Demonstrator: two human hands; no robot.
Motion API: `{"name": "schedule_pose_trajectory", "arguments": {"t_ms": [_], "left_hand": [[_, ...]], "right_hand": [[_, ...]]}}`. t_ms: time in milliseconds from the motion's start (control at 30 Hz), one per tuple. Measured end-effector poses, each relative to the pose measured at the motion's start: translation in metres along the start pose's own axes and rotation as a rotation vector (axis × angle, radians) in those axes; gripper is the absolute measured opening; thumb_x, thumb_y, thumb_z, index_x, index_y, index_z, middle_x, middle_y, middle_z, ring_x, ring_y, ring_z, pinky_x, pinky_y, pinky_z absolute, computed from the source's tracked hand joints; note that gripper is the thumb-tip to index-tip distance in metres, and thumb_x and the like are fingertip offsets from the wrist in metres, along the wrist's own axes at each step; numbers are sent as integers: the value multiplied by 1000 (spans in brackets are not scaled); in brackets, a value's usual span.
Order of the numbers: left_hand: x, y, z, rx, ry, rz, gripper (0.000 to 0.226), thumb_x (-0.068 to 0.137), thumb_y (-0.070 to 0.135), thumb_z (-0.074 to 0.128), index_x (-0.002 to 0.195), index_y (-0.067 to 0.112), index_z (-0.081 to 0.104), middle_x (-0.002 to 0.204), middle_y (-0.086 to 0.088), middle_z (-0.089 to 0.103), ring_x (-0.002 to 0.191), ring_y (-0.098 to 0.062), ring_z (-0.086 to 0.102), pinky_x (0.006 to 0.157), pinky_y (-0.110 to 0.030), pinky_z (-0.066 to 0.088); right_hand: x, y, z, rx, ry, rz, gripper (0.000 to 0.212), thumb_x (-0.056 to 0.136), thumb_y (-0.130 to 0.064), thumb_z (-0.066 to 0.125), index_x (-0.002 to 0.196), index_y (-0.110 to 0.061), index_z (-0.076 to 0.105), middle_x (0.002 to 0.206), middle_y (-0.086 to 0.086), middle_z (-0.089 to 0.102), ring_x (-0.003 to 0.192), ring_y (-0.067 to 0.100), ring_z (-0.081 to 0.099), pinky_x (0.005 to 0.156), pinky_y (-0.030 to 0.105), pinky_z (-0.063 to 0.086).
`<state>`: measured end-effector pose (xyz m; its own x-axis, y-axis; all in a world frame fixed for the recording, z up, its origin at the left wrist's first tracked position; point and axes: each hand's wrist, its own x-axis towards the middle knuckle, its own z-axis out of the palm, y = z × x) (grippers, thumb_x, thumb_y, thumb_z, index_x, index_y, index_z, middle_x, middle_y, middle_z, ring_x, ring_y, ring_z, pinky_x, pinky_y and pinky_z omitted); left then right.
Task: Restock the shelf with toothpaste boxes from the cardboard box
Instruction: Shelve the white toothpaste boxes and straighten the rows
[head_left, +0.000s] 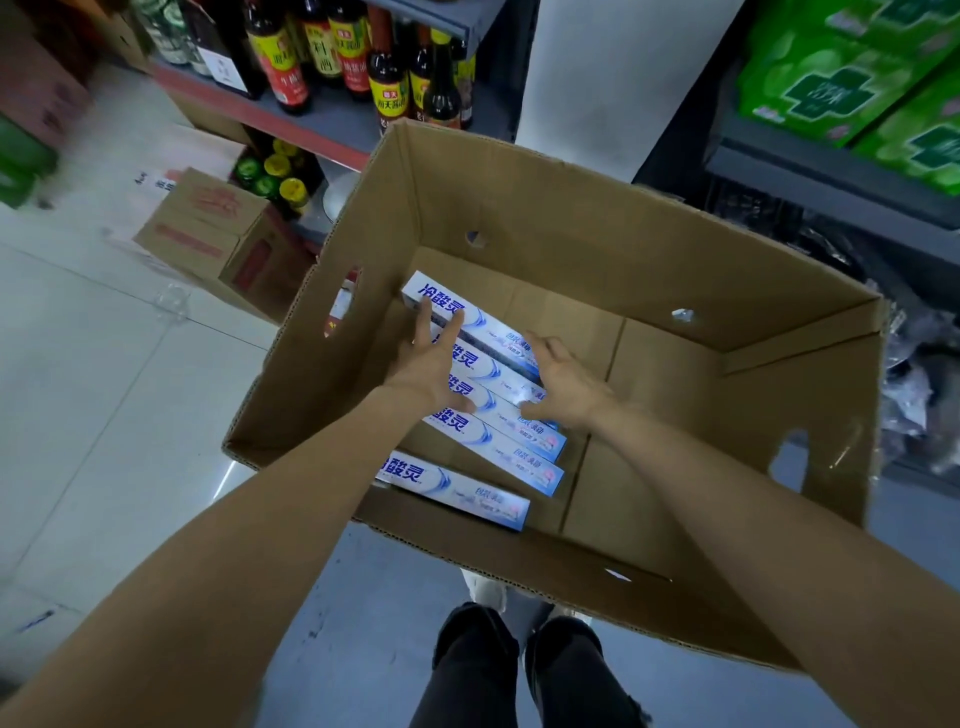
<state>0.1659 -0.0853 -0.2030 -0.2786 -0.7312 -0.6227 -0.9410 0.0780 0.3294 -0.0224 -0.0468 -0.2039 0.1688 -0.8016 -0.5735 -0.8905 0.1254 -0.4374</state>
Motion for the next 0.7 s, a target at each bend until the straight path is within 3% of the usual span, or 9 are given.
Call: {"name": "schedule_pose_trajectory", "arguments": {"t_ms": [133,333,433,533,633,700], "left_hand": [[1,3,-2,10,-7,-5,120,73,31,80,149,32,-13,151,-4,-35,141,-38,15,110,-46,33],[4,1,-2,32,-13,-6,124,71,32,81,147,33,-17,150,-4,-37,140,-36,19,109,-45,35],[4,1,-2,42,-9,-2,124,72,33,81,147,34,-19,150,-4,-38,140,-36,19,109,-45,35],[3,4,-3,42,-17,-9,123,73,33,80,147,33,-19,150,-5,-37,139,-37,20,110,-45,34],[-3,4,-5,0,9,-2,120,71,34,81,149,35,-11,154,-2,-29,141,-36,16,111,-49,29],[-10,9,-9,-183,115,6,115,69,33,82,151,32,0,157,-3,-15,143,-33,12,114,-48,24]], "right_hand": [[6,-6,-9,-133,17,-32,97,79,-30,67,150,-25,3,144,5,29,123,30,40,101,42,41],[4,-1,5,-165,21,-7,92,87,-42,58,150,-28,-7,150,7,18,132,27,30,105,40,36],[7,-5,5,-179,36,6,95,86,-39,62,150,-25,-8,145,10,23,130,26,31,101,40,40],[9,-15,2,-146,124,46,96,79,-31,71,149,-15,6,137,12,33,124,27,38,93,37,43],[5,-21,-3,-46,147,96,80,75,-31,73,139,-11,29,129,11,40,119,27,42,92,37,42],[-4,-18,-10,75,170,120,72,74,-32,74,132,-10,38,122,9,43,112,25,46,89,34,43]]}}
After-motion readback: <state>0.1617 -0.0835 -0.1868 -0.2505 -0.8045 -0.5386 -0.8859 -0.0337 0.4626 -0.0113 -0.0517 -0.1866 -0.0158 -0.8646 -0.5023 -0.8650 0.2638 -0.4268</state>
